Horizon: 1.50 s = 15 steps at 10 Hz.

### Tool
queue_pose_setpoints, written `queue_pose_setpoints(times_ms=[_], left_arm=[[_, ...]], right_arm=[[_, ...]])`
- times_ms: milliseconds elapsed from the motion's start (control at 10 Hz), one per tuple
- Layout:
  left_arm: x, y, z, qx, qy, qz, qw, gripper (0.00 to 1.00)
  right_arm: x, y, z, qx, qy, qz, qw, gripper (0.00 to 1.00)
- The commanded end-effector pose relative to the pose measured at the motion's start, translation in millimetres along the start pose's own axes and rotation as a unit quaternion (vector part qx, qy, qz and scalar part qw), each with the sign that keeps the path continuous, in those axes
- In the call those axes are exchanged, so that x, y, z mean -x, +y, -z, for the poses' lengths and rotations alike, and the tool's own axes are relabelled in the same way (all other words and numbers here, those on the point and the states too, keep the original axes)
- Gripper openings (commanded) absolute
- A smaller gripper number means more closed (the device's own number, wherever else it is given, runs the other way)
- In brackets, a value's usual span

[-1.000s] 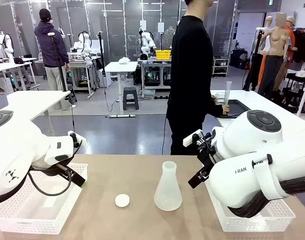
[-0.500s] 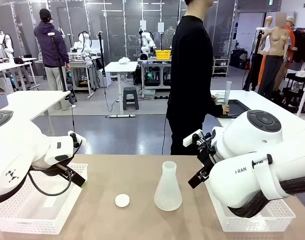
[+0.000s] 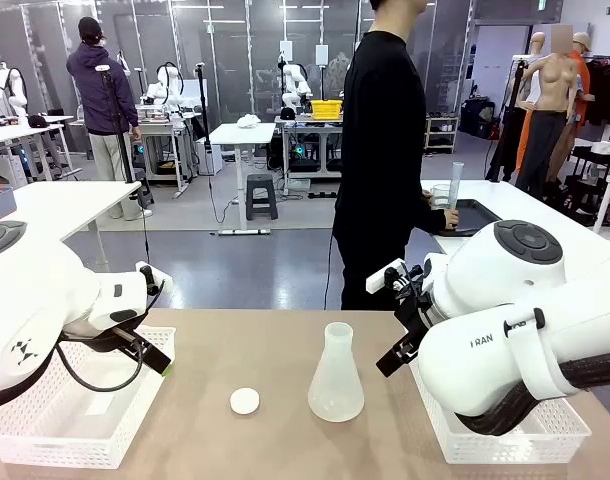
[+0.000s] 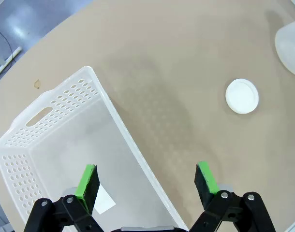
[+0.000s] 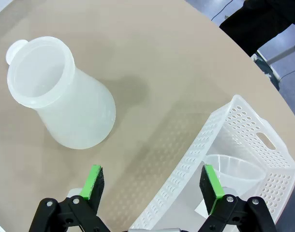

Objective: Prepare the solutions needed for the experiment.
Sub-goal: Pick up the Plastic Funnel and insert it into the Big flask.

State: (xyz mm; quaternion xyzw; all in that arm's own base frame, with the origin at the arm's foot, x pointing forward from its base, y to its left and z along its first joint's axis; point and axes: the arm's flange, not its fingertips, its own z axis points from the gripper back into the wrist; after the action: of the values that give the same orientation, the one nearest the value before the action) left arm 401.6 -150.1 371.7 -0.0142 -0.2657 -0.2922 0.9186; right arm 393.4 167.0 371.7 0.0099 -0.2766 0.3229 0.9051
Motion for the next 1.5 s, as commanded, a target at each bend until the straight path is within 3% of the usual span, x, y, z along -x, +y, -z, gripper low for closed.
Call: queue_pose_setpoints(times_ms=[0,600,700,800,1000,1300,1400], left_arm=[[0.0,0.2,0.0,0.000,0.000,0.000,1.000,1.00],[0.0,0.0,0.0,0.000,0.000,0.000,1.000,1.00],[-13.6,6.0,-0.4,0.062,-0.008,0.001,0.998,1.00],[-25.0,16.0,-10.5,0.092,-0.037,-0.019,0.995,1.00],[-35.6,28.5,-42.4,0.125,-0.072,-0.046,0.988,1.00],[-38.6,29.2,-77.9,0.145,-0.082,-0.066,0.984,1.00],[-40.0,34.0,-78.1,0.160,-0.085,-0.064,0.981,1.00]], right_arm=[[0.0,-0.1,0.0,0.000,0.000,0.001,1.000,1.00],[0.0,-0.1,0.0,0.000,0.000,0.001,1.000,1.00],[0.0,0.0,0.0,0.000,0.000,0.000,1.000,1.00],[-3.1,-17.5,-14.0,-0.071,-0.033,0.044,0.996,1.00],[-2.7,-37.5,-52.0,-0.131,-0.078,0.081,0.985,1.00],[3.6,-45.5,-111.7,-0.199,-0.119,0.097,0.968,1.00],[2.3,-49.5,-115.3,-0.184,-0.123,0.094,0.971,1.00]])
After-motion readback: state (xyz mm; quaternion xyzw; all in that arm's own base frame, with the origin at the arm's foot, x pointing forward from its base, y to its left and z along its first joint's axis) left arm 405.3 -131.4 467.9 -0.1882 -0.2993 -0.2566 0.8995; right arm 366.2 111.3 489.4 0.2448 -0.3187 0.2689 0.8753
